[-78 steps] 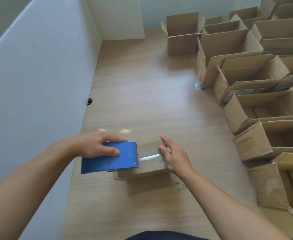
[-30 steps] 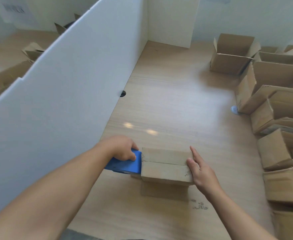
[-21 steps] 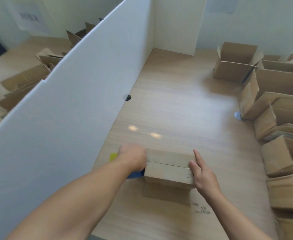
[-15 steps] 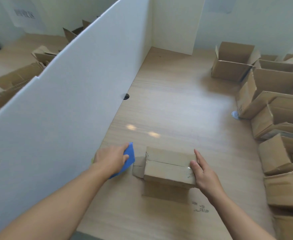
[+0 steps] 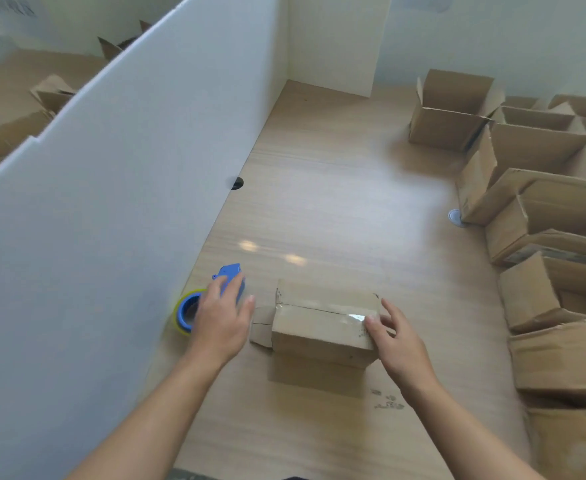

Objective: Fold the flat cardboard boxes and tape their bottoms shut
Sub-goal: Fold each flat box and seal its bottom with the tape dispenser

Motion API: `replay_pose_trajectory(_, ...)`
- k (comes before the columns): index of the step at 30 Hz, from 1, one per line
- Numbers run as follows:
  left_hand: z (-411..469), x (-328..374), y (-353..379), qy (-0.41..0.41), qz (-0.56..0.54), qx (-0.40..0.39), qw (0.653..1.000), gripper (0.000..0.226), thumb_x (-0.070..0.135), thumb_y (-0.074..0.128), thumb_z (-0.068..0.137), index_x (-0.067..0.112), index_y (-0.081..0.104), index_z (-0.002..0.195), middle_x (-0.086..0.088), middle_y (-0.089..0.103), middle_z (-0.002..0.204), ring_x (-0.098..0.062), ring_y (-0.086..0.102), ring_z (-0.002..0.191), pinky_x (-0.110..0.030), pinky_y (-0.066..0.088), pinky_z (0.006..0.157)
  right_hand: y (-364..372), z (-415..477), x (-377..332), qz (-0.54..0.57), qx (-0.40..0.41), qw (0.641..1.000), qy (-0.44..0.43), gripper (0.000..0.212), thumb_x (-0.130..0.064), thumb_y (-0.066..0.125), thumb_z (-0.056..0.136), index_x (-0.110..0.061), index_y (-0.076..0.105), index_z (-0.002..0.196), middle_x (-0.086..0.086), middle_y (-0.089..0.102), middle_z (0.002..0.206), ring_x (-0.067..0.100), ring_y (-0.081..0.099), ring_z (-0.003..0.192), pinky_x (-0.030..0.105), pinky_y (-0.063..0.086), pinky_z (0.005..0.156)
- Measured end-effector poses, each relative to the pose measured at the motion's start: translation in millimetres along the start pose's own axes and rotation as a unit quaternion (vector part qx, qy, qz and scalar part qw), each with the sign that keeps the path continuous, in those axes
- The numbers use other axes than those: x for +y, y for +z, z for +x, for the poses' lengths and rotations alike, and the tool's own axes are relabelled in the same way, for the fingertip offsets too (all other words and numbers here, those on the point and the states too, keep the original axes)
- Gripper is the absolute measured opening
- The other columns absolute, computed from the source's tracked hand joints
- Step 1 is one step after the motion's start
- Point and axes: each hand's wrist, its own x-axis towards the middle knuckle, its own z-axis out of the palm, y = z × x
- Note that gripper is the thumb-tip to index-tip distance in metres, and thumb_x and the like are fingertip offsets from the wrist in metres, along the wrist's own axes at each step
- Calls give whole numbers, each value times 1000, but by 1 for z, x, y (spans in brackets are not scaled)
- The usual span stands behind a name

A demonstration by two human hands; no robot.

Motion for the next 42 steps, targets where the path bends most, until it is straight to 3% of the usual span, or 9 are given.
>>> replay_pose_trajectory(3, -21, 40, 12, -43, -120, -76, 989, 47, 44, 55, 97, 18, 57, 136, -1, 59, 134, -18, 52, 128, -27, 37, 99, 5, -3, -1, -40, 24, 999, -19, 23, -31, 58, 98, -31, 65, 120, -18, 65, 98, 1, 61, 95, 16, 43, 72)
replay_pose_trajectory(7, -26, 57, 41, -91, -131, -52, 986, 62, 45, 58, 95, 14, 44, 147, -2, 48, 149, -20, 41, 139, -29, 33, 108, 16, -4, -3, -19, 57, 998, 23, 21, -35, 55, 97, -22, 71, 93, -3, 71, 84, 22, 65, 89, 34, 48, 74)
replay_pose_trajectory(14, -23, 69, 61, -128, -102, -21, 986, 78, 56, 75, 76, 16, 45, 135, -3, 59, 129, -26, 53, 121, -33, 41, 96, 36, 11, -11, -59, 70, 993, 79, 45, -51, 70, 83, -17, 62, 111, 7, 61, 112, 26, 56, 111, 33, 43, 90)
replay_pose_trajectory(18, -25, 72, 64, -126, -97, 0, 987, 65, 50, 71, 83, 15, 47, 131, -5, 60, 125, -29, 54, 117, -31, 37, 87, 33, 11, -7, -41, 72, 995, 54, 21, -44, 67, 88, -24, 65, 95, 5, 68, 100, 27, 61, 101, 33, 46, 81)
replay_pose_trajectory(23, -23, 59, 63, -108, -108, 21, 988, 52, 46, 61, 93, 12, 55, 132, -8, 62, 128, -31, 54, 122, -34, 41, 93, 21, 9, -3, 5, 49, 998, 50, 23, -37, 64, 93, -16, 72, 87, 1, 70, 83, 23, 62, 85, 31, 44, 68)
replay_pose_trajectory(30, -15, 41, 53, -94, -201, 0, 975, 24, 34, 59, 96, 19, 60, 77, -4, 59, 71, -16, 52, 72, -30, 40, 68, 4, 11, 4, 49, -4, 996, 68, 26, -37, 59, 97, -22, 79, 89, -6, 76, 85, 18, 69, 90, 39, 54, 84)
replay_pose_trajectory(33, -13, 49, 50, -79, -127, 0, 989, 31, 43, 56, 95, 15, 57, 82, 4, 57, 71, -22, 57, 78, -34, 43, 70, 6, 11, -10, -40, 10, 997, 63, 32, -45, 56, 96, -17, 73, 96, 3, 72, 94, 26, 63, 97, 36, 49, 82)
replay_pose_trajectory(37, -22, 67, 63, -97, -37, -16, 994, 71, 64, 67, 78, 16, 46, 126, 0, 58, 120, -27, 56, 115, -35, 41, 89, 35, 5, -16, -133, 24, 988, 79, 85, -65, 74, 73, -9, 45, 130, 9, 49, 129, 32, 48, 125, 37, 42, 96)
replay_pose_trajectory(42, -21, 66, 64, -80, -32, 5, 996, 60, 56, 66, 85, 13, 47, 121, -1, 56, 111, -26, 55, 109, -32, 35, 81, 39, 7, -8, -80, 68, 993, 56, 57, -49, 75, 79, -14, 53, 117, 9, 55, 118, 31, 54, 113, 36, 44, 94)
